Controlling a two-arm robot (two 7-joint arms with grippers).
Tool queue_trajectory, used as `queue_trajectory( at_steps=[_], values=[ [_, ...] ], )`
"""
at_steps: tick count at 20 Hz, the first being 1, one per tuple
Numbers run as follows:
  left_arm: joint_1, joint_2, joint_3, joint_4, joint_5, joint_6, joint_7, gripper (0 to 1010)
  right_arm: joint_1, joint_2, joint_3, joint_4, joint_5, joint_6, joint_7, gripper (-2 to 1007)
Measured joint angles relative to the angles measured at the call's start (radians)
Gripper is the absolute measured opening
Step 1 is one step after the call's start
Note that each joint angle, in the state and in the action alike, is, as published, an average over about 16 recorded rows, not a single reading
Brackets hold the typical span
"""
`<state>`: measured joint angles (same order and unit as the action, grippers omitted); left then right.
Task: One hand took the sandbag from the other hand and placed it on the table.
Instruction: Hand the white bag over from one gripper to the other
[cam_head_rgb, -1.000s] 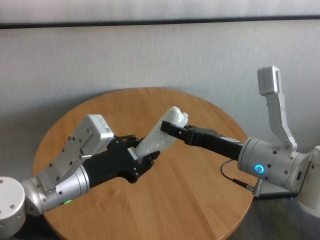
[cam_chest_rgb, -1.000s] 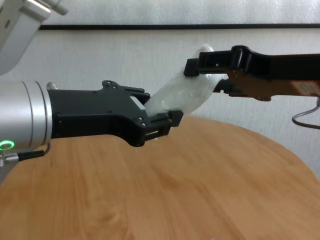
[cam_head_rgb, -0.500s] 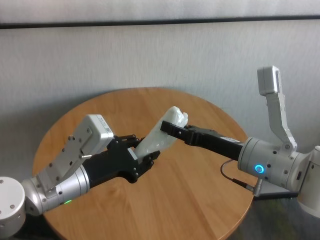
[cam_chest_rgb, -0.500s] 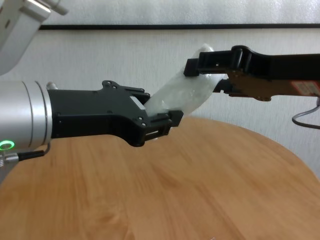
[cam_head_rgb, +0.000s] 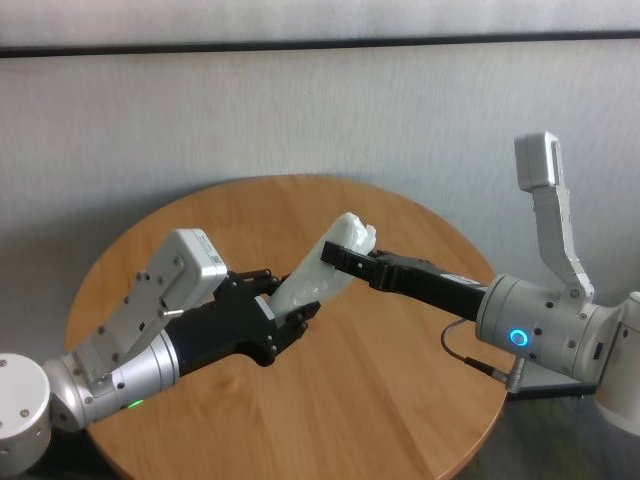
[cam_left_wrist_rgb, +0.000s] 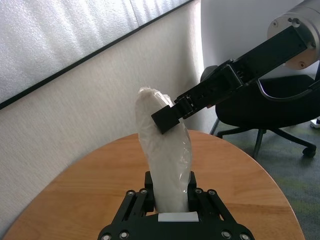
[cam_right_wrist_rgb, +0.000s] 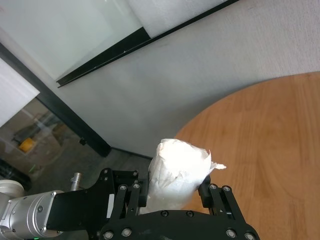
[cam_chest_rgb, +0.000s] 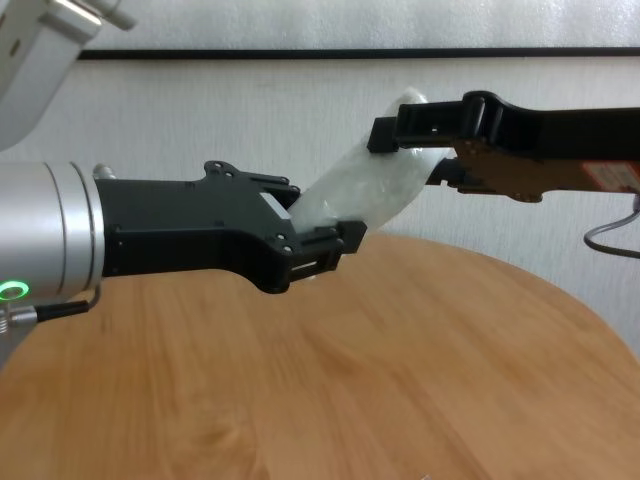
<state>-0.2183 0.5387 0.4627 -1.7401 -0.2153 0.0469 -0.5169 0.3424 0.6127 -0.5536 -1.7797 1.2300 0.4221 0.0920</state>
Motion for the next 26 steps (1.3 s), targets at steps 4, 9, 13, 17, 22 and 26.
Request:
queue_trajectory(
  at_steps=[4,9,13,17,22,26],
  values=[
    [0.0,0.0,0.0,0.0,0.0,0.0,0.0,374,0.0,0.001,0.0,0.0,0.004,-0.002,0.0,573],
    [0.0,0.0,0.0,0.0,0.0,0.0,0.0,377,0.001,0.002,-0.004,0.002,0.013,-0.006,0.001,573],
    [0.0,0.0,0.0,0.0,0.0,0.0,0.0,406,0.005,0.004,-0.009,0.004,0.024,-0.009,0.001,572],
    [0.0,0.0,0.0,0.0,0.0,0.0,0.0,470,0.01,0.006,-0.017,0.008,0.036,-0.012,-0.002,572],
    [0.0,0.0,0.0,0.0,0.0,0.0,0.0,604,0.019,0.009,-0.028,0.012,0.048,-0.017,-0.011,572],
    [0.0,0.0,0.0,0.0,0.0,0.0,0.0,740,0.027,0.012,-0.036,0.017,0.054,-0.023,-0.024,572]
  ],
)
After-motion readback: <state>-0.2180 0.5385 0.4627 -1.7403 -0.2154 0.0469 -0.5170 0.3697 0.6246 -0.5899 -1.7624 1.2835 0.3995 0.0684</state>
